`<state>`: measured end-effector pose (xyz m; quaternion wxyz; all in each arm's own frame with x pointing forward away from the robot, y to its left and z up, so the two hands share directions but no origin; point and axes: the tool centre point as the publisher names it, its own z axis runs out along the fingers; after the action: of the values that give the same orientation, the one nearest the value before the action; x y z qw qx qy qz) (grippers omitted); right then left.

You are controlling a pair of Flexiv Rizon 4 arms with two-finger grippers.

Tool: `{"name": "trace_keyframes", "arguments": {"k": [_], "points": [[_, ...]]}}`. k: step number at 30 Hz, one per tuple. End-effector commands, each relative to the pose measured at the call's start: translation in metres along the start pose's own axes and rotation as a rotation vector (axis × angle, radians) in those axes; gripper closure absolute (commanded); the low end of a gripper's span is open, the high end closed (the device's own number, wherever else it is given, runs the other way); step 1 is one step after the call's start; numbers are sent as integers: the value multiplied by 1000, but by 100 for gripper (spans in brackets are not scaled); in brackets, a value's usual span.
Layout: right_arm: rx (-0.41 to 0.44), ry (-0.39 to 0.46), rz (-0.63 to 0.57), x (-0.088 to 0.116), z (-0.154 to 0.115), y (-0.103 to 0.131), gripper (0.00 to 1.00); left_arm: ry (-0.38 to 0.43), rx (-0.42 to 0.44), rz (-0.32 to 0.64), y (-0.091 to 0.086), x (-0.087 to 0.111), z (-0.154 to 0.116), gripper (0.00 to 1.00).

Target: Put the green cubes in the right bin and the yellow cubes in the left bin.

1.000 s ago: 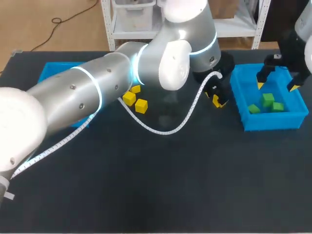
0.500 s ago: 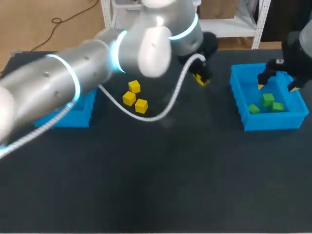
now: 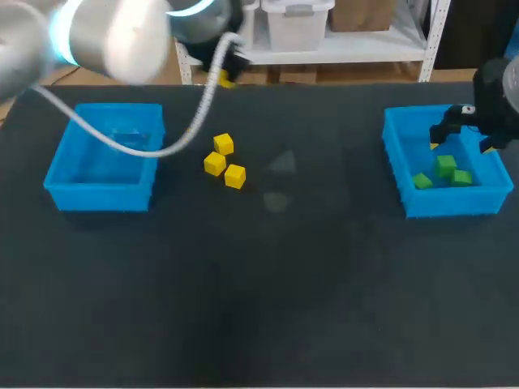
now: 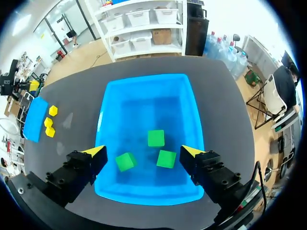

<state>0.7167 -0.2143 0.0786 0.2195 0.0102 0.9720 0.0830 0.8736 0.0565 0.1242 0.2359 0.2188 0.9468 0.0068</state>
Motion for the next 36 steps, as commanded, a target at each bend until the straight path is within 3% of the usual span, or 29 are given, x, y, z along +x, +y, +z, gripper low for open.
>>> {"name": "trace_keyframes", "arguments": {"k": [1, 4, 8, 22, 23, 24, 25, 28, 31, 36], "points": [[7, -212, 1, 4, -2, 0, 0, -91, -59, -135, 81, 123, -87, 100], [7, -212, 1, 4, -2, 0, 0, -62, -100, -180, 100, 145, -82, 100], [7, -212, 1, 4, -2, 0, 0, -19, -104, -223, 111, 164, -75, 100], [7, -212, 1, 4, -2, 0, 0, 106, -85, -216, 106, 178, -44, 100], [7, -212, 1, 4, -2, 0, 0, 109, -111, -203, 107, 178, -44, 61], [7, -212, 1, 4, -2, 0, 0, 107, -103, -203, 107, 178, -44, 10], [7, -212, 1, 4, -2, 0, 0, 96, -99, -211, 107, 175, -47, 0], [7, -212, 1, 4, -2, 0, 0, 68, -85, -203, 105, 165, -57, 0], [7, -212, 1, 4, -2, 0, 0, 33, -24, -167, 93, 143, -73, 0], [7, -212, 1, 4, -2, 0, 0, 7, 96, -45, 48, 107, -91, 0]]}}
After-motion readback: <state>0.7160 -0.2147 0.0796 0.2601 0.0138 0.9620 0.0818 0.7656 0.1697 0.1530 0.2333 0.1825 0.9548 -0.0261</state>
